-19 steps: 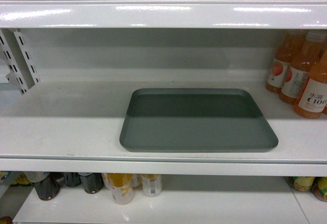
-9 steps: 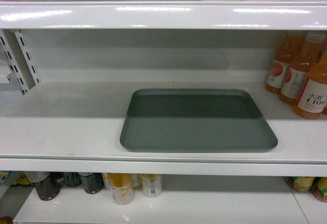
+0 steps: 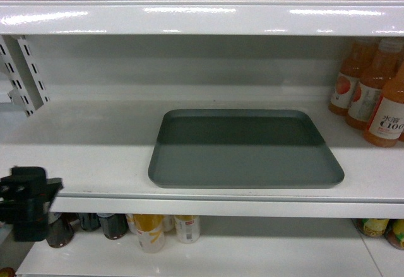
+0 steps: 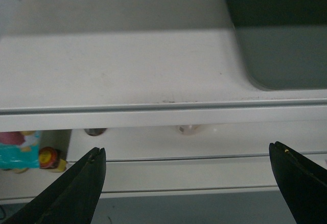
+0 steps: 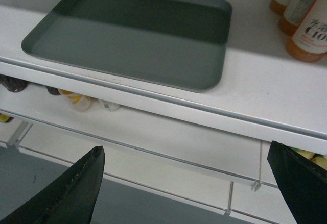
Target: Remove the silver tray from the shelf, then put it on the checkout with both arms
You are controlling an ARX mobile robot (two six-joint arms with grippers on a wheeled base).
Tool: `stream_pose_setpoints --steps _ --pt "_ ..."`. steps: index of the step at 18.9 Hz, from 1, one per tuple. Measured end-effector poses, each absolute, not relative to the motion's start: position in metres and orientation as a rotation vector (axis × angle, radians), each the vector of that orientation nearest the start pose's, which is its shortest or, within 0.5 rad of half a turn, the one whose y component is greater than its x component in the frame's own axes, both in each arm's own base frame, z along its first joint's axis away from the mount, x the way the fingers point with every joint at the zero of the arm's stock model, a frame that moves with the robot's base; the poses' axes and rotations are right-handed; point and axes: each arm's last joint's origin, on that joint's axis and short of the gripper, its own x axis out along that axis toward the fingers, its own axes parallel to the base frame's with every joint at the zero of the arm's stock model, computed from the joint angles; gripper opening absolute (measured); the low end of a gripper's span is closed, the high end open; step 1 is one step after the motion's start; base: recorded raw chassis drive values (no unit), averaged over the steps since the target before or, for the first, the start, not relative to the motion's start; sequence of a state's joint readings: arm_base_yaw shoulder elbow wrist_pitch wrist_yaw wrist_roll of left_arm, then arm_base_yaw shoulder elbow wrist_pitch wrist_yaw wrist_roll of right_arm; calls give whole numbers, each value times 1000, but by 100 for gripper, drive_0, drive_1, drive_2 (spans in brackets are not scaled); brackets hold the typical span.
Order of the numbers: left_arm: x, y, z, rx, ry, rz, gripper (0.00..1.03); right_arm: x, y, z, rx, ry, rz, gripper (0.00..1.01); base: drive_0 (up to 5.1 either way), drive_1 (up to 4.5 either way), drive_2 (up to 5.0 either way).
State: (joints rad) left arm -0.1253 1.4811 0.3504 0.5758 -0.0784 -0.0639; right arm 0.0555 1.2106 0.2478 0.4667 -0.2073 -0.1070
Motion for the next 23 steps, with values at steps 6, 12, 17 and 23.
stream_pose_setpoints --steps 6,12,17,23 --pt "324 -65 70 3 715 -70 98 288 26 103 -37 646 277 98 0 0 0" --pt "383 -88 55 -26 748 -59 98 359 30 82 -34 722 235 98 0 0 0" --pt "418 -105 41 -21 790 -49 98 413 32 69 -36 777 193 98 0 0 0" --pt "441 -111 40 -42 819 -31 98 446 31 50 -19 858 147 98 0 0 0"
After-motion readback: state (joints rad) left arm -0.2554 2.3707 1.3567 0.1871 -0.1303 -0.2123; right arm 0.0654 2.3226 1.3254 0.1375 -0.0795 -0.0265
